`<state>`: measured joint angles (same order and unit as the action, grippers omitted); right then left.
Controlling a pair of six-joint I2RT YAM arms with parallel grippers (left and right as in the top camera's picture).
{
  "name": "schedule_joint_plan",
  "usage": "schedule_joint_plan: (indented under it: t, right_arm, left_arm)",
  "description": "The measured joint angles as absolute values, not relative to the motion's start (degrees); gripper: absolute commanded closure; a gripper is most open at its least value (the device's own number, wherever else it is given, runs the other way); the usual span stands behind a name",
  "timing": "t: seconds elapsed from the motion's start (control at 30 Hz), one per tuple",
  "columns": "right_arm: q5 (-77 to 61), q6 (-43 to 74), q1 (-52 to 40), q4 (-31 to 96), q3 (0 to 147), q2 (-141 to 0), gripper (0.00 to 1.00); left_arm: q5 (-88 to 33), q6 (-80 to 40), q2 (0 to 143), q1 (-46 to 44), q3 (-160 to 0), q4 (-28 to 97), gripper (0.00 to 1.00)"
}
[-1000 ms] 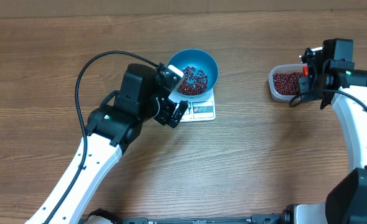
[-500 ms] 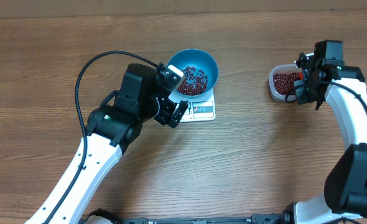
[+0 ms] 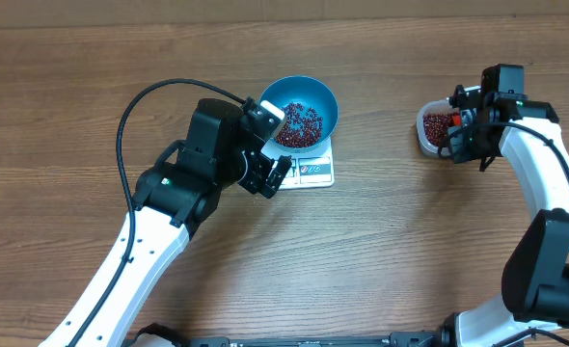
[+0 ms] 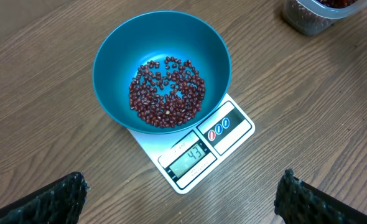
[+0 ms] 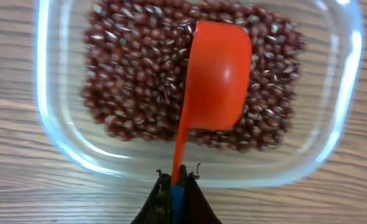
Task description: Scoop item into bowl and weigh 150g on scale
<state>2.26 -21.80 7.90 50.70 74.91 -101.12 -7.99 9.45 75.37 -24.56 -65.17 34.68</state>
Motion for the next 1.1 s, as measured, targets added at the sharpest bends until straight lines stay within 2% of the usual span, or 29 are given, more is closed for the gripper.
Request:
schedule_joint_plan:
  t: [0.33,0.73,1.1]
  right_arm:
    - [-5.72,-17.28,9.02,50.76,74.91,-101.23,0.96]
    - [-21.74,-16.32,16.93,50.85,74.91,-102.30,0.96]
    - [-25.78,-12.82,17.23,51.27,75.09,-104.77,0.96]
  left_arm:
    - [-7.99,9.45,75.37,-24.53,-65.17,34.68,0.00]
    - [-7.99,9.45,75.37,-24.56,-65.17,34.68,0.00]
    - [-7.99,9.45,75.37,-24.56,-65.17,34.68,0.00]
